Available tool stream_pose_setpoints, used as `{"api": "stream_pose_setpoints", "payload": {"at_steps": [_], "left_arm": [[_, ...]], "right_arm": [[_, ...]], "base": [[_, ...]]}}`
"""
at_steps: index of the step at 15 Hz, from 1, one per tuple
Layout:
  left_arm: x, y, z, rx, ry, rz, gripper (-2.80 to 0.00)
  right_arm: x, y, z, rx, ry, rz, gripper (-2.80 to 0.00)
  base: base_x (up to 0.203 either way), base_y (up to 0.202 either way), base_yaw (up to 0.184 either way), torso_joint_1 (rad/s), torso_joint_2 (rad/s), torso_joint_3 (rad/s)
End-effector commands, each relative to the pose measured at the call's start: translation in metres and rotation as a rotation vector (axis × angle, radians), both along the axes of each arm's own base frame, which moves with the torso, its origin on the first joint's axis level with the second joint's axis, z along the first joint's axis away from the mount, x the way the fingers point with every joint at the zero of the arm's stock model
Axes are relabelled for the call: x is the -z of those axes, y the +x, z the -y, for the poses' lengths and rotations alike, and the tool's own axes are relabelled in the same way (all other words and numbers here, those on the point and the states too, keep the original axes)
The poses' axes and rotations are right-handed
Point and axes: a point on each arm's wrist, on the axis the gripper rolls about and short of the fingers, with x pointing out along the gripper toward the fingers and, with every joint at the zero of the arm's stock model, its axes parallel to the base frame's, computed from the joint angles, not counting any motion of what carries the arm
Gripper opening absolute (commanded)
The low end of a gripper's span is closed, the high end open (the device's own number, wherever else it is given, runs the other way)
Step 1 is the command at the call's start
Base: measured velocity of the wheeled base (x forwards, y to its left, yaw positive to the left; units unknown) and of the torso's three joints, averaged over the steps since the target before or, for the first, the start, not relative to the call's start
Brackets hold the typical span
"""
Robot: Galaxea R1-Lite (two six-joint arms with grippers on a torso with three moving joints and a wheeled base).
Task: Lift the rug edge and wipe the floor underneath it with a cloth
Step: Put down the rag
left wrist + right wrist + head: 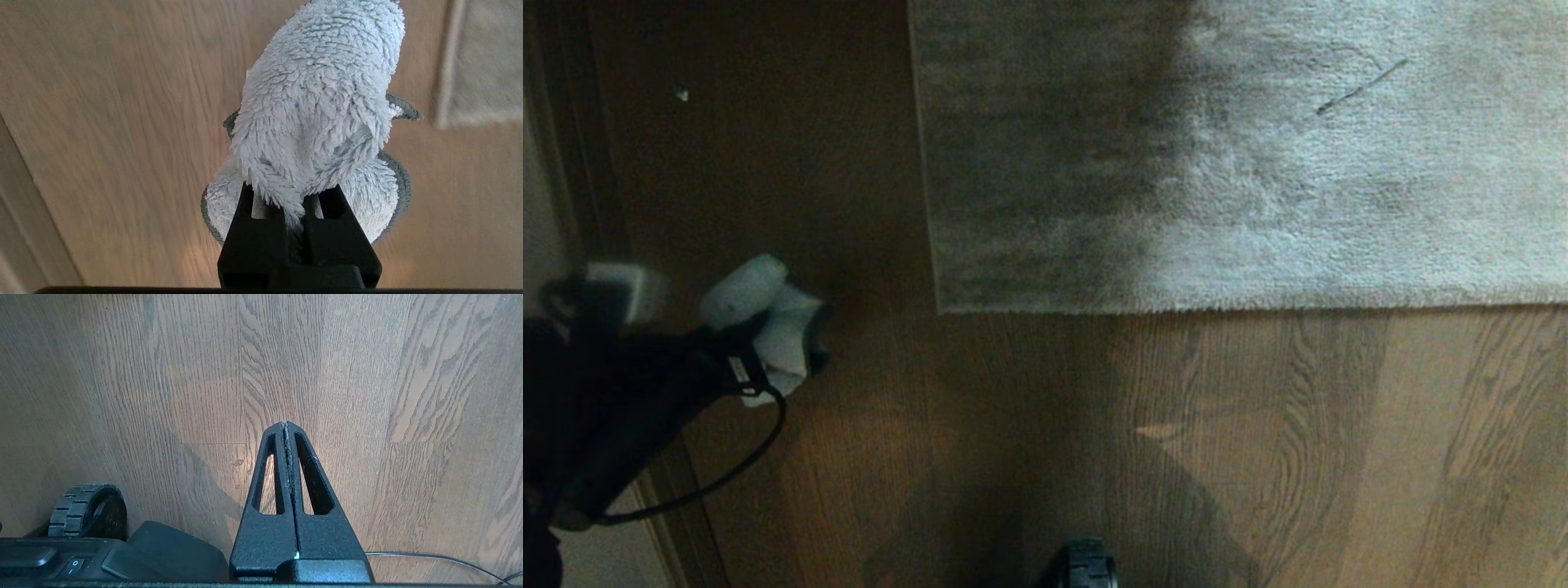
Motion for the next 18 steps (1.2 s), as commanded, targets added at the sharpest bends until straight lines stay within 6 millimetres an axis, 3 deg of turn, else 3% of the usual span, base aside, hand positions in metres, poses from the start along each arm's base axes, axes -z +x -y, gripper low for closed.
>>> {"api": "stream_pose_setpoints", "payload": {"at_steps": [1,13,18], "left_arm": [[0.017,0.014,-0.001,-0.006,0.001,-0.037,0.00],[0.018,0.018,-0.011,-0.040,-0.013,-0.015,0.00],[0.009,0.017,-0.016,-0.064,-0.010,0.067,0.00]], "right_arm": [[0.000,0.000,0.000,0.000,0.000,-0.001,-2.80],[0.000,0.000,0.000,0.000,0.000,-0.001,-2.80],[0.000,0.000,0.000,0.000,0.000,-0.001,-2.80]], "base": [[0.000,0.000,0.000,0.000,0.00,0.000],[0.000,0.000,0.000,0.000,0.00,0.000],[0.000,0.000,0.000,0.000,0.00,0.000]]}}
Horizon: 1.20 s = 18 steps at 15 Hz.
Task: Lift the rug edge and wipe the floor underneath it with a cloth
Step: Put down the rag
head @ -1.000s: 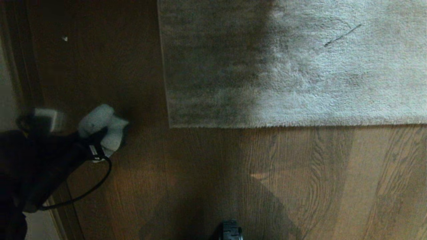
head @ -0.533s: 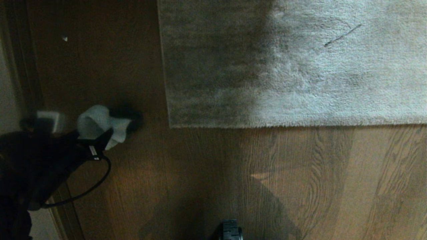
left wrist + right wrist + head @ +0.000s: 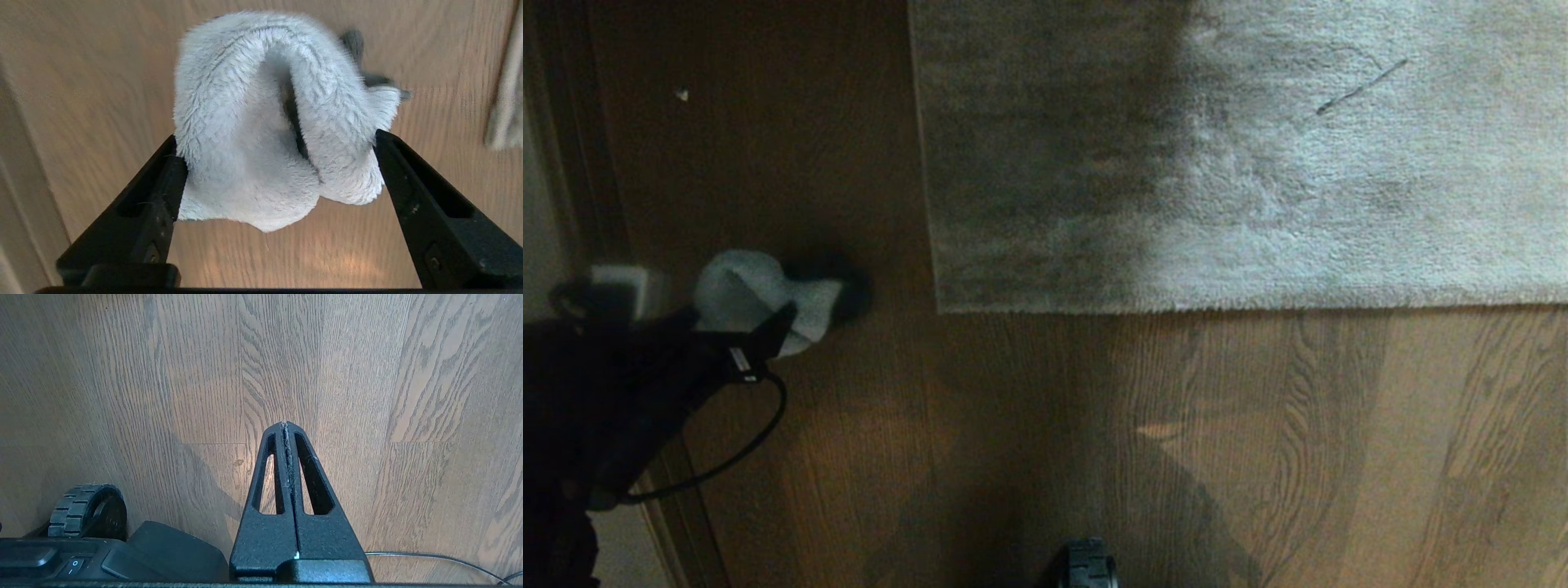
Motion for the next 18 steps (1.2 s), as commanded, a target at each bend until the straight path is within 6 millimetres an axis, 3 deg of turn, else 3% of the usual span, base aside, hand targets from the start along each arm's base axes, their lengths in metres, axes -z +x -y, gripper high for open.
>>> {"api": "stream_pose_setpoints", "payload": {"at_steps": [1,8,18], "left_arm": [[-0.005,-0.003,-0.001,-0.013,0.003,0.047,0.00],[-0.015,-0.030,0.001,-0.012,0.002,0.092,0.00],[0.001,-0.075,0.003,-0.024,-0.006,0.013,0.00]], "right_arm": [[0.000,0.000,0.000,0.000,0.000,-0.001,-2.80],[0.000,0.000,0.000,0.000,0.000,-0.001,-2.80],[0.000,0.000,0.000,0.000,0.000,-0.001,-2.80]], "base": [[0.000,0.000,0.000,0.000,0.00,0.000],[0.000,0.000,0.000,0.000,0.00,0.000],[0.000,0.000,0.000,0.000,0.00,0.000]]}}
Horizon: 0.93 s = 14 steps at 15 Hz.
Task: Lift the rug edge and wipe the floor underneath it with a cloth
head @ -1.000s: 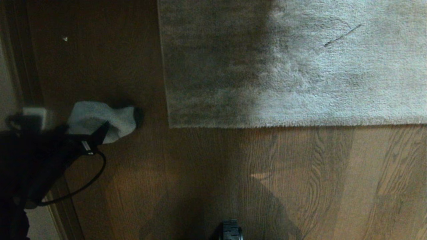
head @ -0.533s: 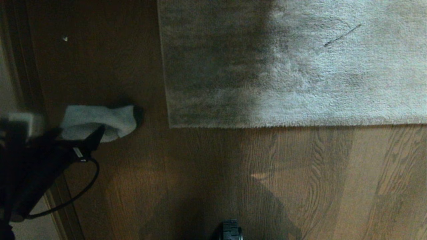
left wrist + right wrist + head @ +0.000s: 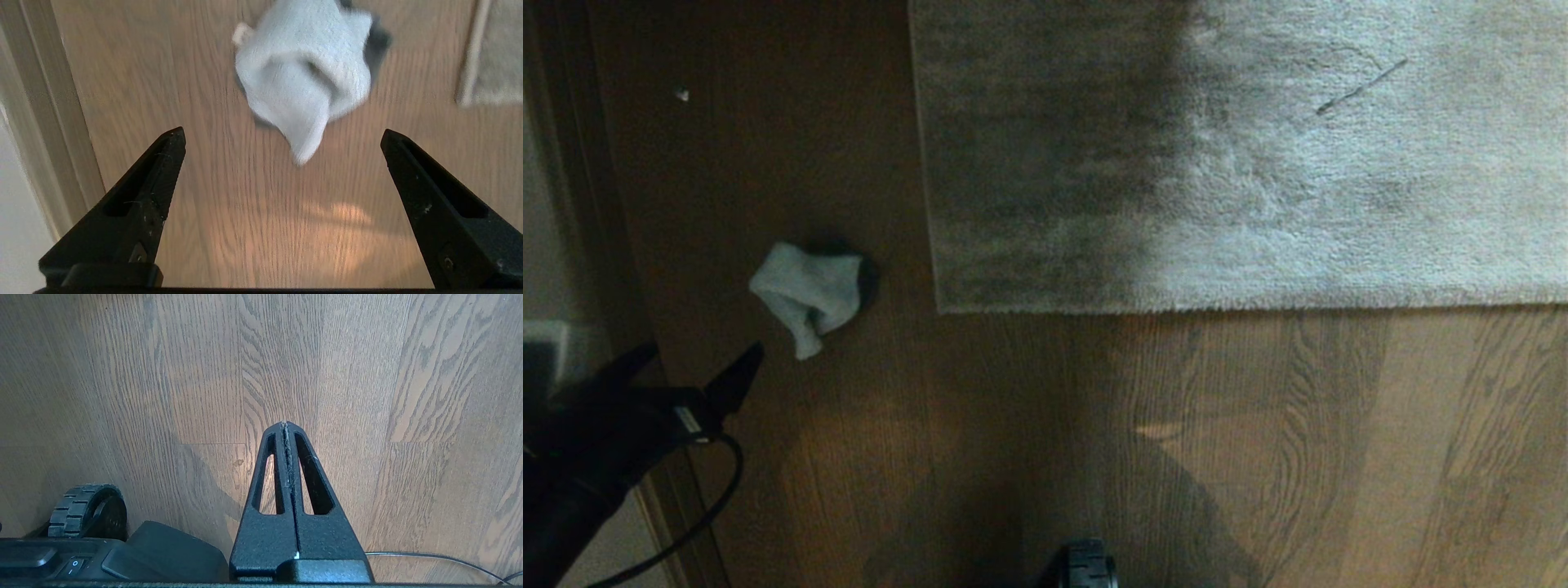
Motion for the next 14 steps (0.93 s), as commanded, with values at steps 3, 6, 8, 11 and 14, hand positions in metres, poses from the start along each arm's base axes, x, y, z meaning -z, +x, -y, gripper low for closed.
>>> {"api": "stream_pose_setpoints", "payload": {"at_steps": [3,6,8,11,14], "left_arm": [[-0.0043,-0.0112,0.0014,0.005,0.005,0.045,-0.50],[-0.0035,-0.0107,0.0029,0.024,0.006,0.039,-2.80],[-0.0038,-0.0109,0.0032,0.043,-0.003,0.041,-2.80],[-0.0023,-0.0101,0.0038,0.080,-0.023,0.031,-2.80],[-0.0033,-0.0135,0.0046,0.086,-0.035,0.024,-2.80]], "right_arm": [[-0.0001,0.0001,0.0000,0.000,0.000,-0.001,-2.80],[-0.0001,0.0001,0.0000,0.000,0.000,-0.001,-2.80],[-0.0001,0.0001,0.0000,0.000,0.000,-0.001,-2.80],[-0.0001,0.0001,0.0000,0.000,0.000,-0.001,-2.80],[-0.0001,0.0001,0.0000,0.000,0.000,-0.001,-2.80]], "base": [[0.000,0.000,0.000,0.000,0.00,0.000],[0.000,0.000,0.000,0.000,0.00,0.000],[0.000,0.000,0.000,0.000,0.00,0.000],[0.000,0.000,0.000,0.000,0.00,0.000],[0.000,0.000,0.000,0.000,0.00,0.000]]}}
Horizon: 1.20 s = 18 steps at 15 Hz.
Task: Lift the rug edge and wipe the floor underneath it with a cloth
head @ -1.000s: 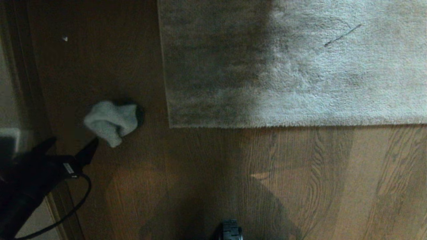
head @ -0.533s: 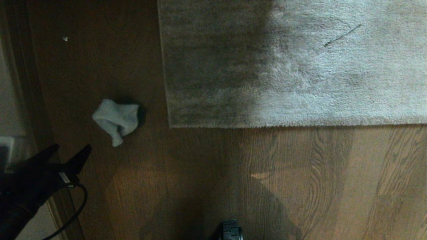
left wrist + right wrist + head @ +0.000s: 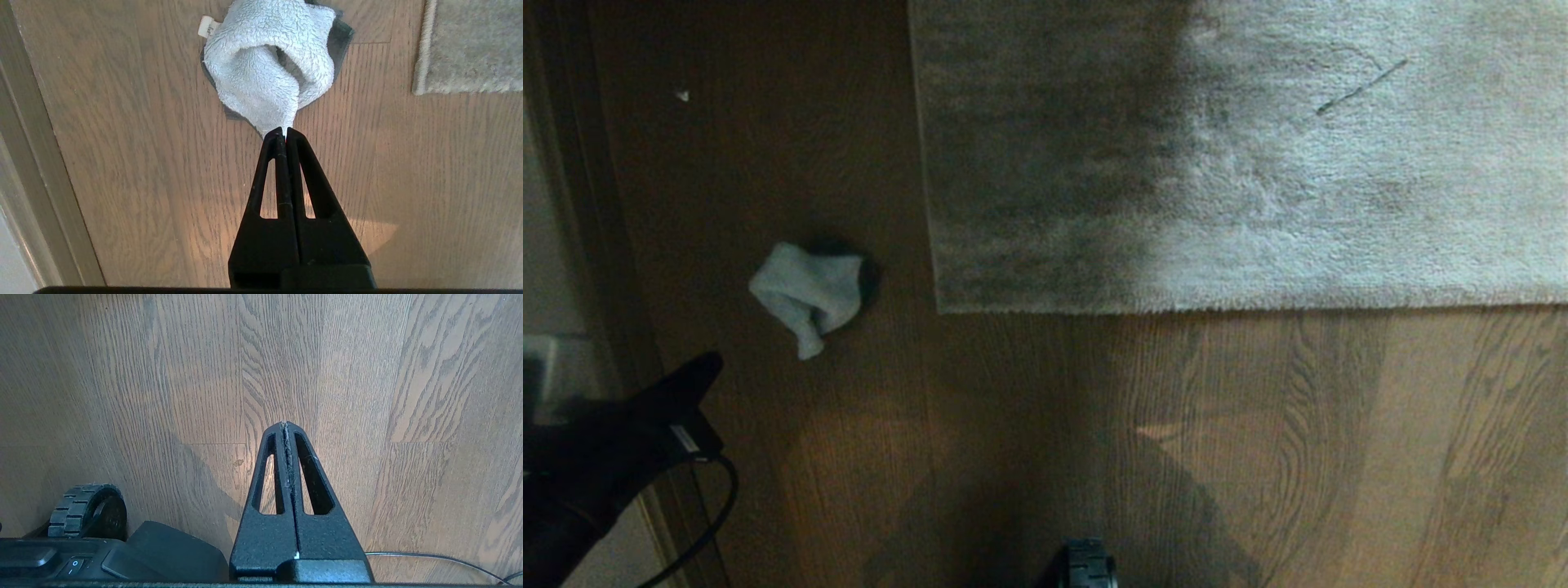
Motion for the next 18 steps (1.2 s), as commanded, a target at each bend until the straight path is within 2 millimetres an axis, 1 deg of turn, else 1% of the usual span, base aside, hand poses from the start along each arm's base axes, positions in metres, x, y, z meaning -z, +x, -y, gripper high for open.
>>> {"api": "stream_pose_setpoints", "payload": {"at_steps": [1,5,7,9,13,15,18], "left_arm": [[-0.003,-0.006,0.001,0.003,-0.003,-0.002,-2.80],[-0.004,-0.020,0.003,0.007,-0.034,-0.044,-2.80],[-0.004,-0.033,0.005,0.011,-0.039,-0.083,-2.80],[-0.002,-0.050,0.008,0.027,-0.042,-0.126,-2.80],[0.002,-0.092,0.013,0.048,-0.040,-0.157,-2.80],[0.008,-0.112,0.015,0.063,-0.037,-0.167,-2.80],[0.023,-0.139,0.016,0.083,-0.032,-0.197,-2.80]], "right_arm": [[0.000,0.000,0.000,-0.001,0.000,-0.001,-2.80],[0.000,0.000,0.000,-0.001,0.000,-0.001,-2.80],[0.000,0.000,0.000,-0.001,0.000,-0.001,-2.80],[0.000,0.000,0.000,-0.001,0.000,-0.001,-2.80],[0.000,0.000,0.000,-0.001,0.000,-0.001,-2.80],[0.000,0.000,0.000,-0.001,0.000,-0.001,-2.80],[0.000,0.000,0.000,-0.001,0.000,-0.001,-2.80]], "base": [[0.000,0.000,0.000,0.000,0.00,0.000],[0.000,0.000,0.000,0.000,0.00,0.000],[0.000,0.000,0.000,0.000,0.00,0.000],[0.000,0.000,0.000,0.000,0.00,0.000],[0.000,0.000,0.000,0.000,0.00,0.000],[0.000,0.000,0.000,0.000,0.00,0.000],[0.000,0.000,0.000,0.000,0.00,0.000]]}}
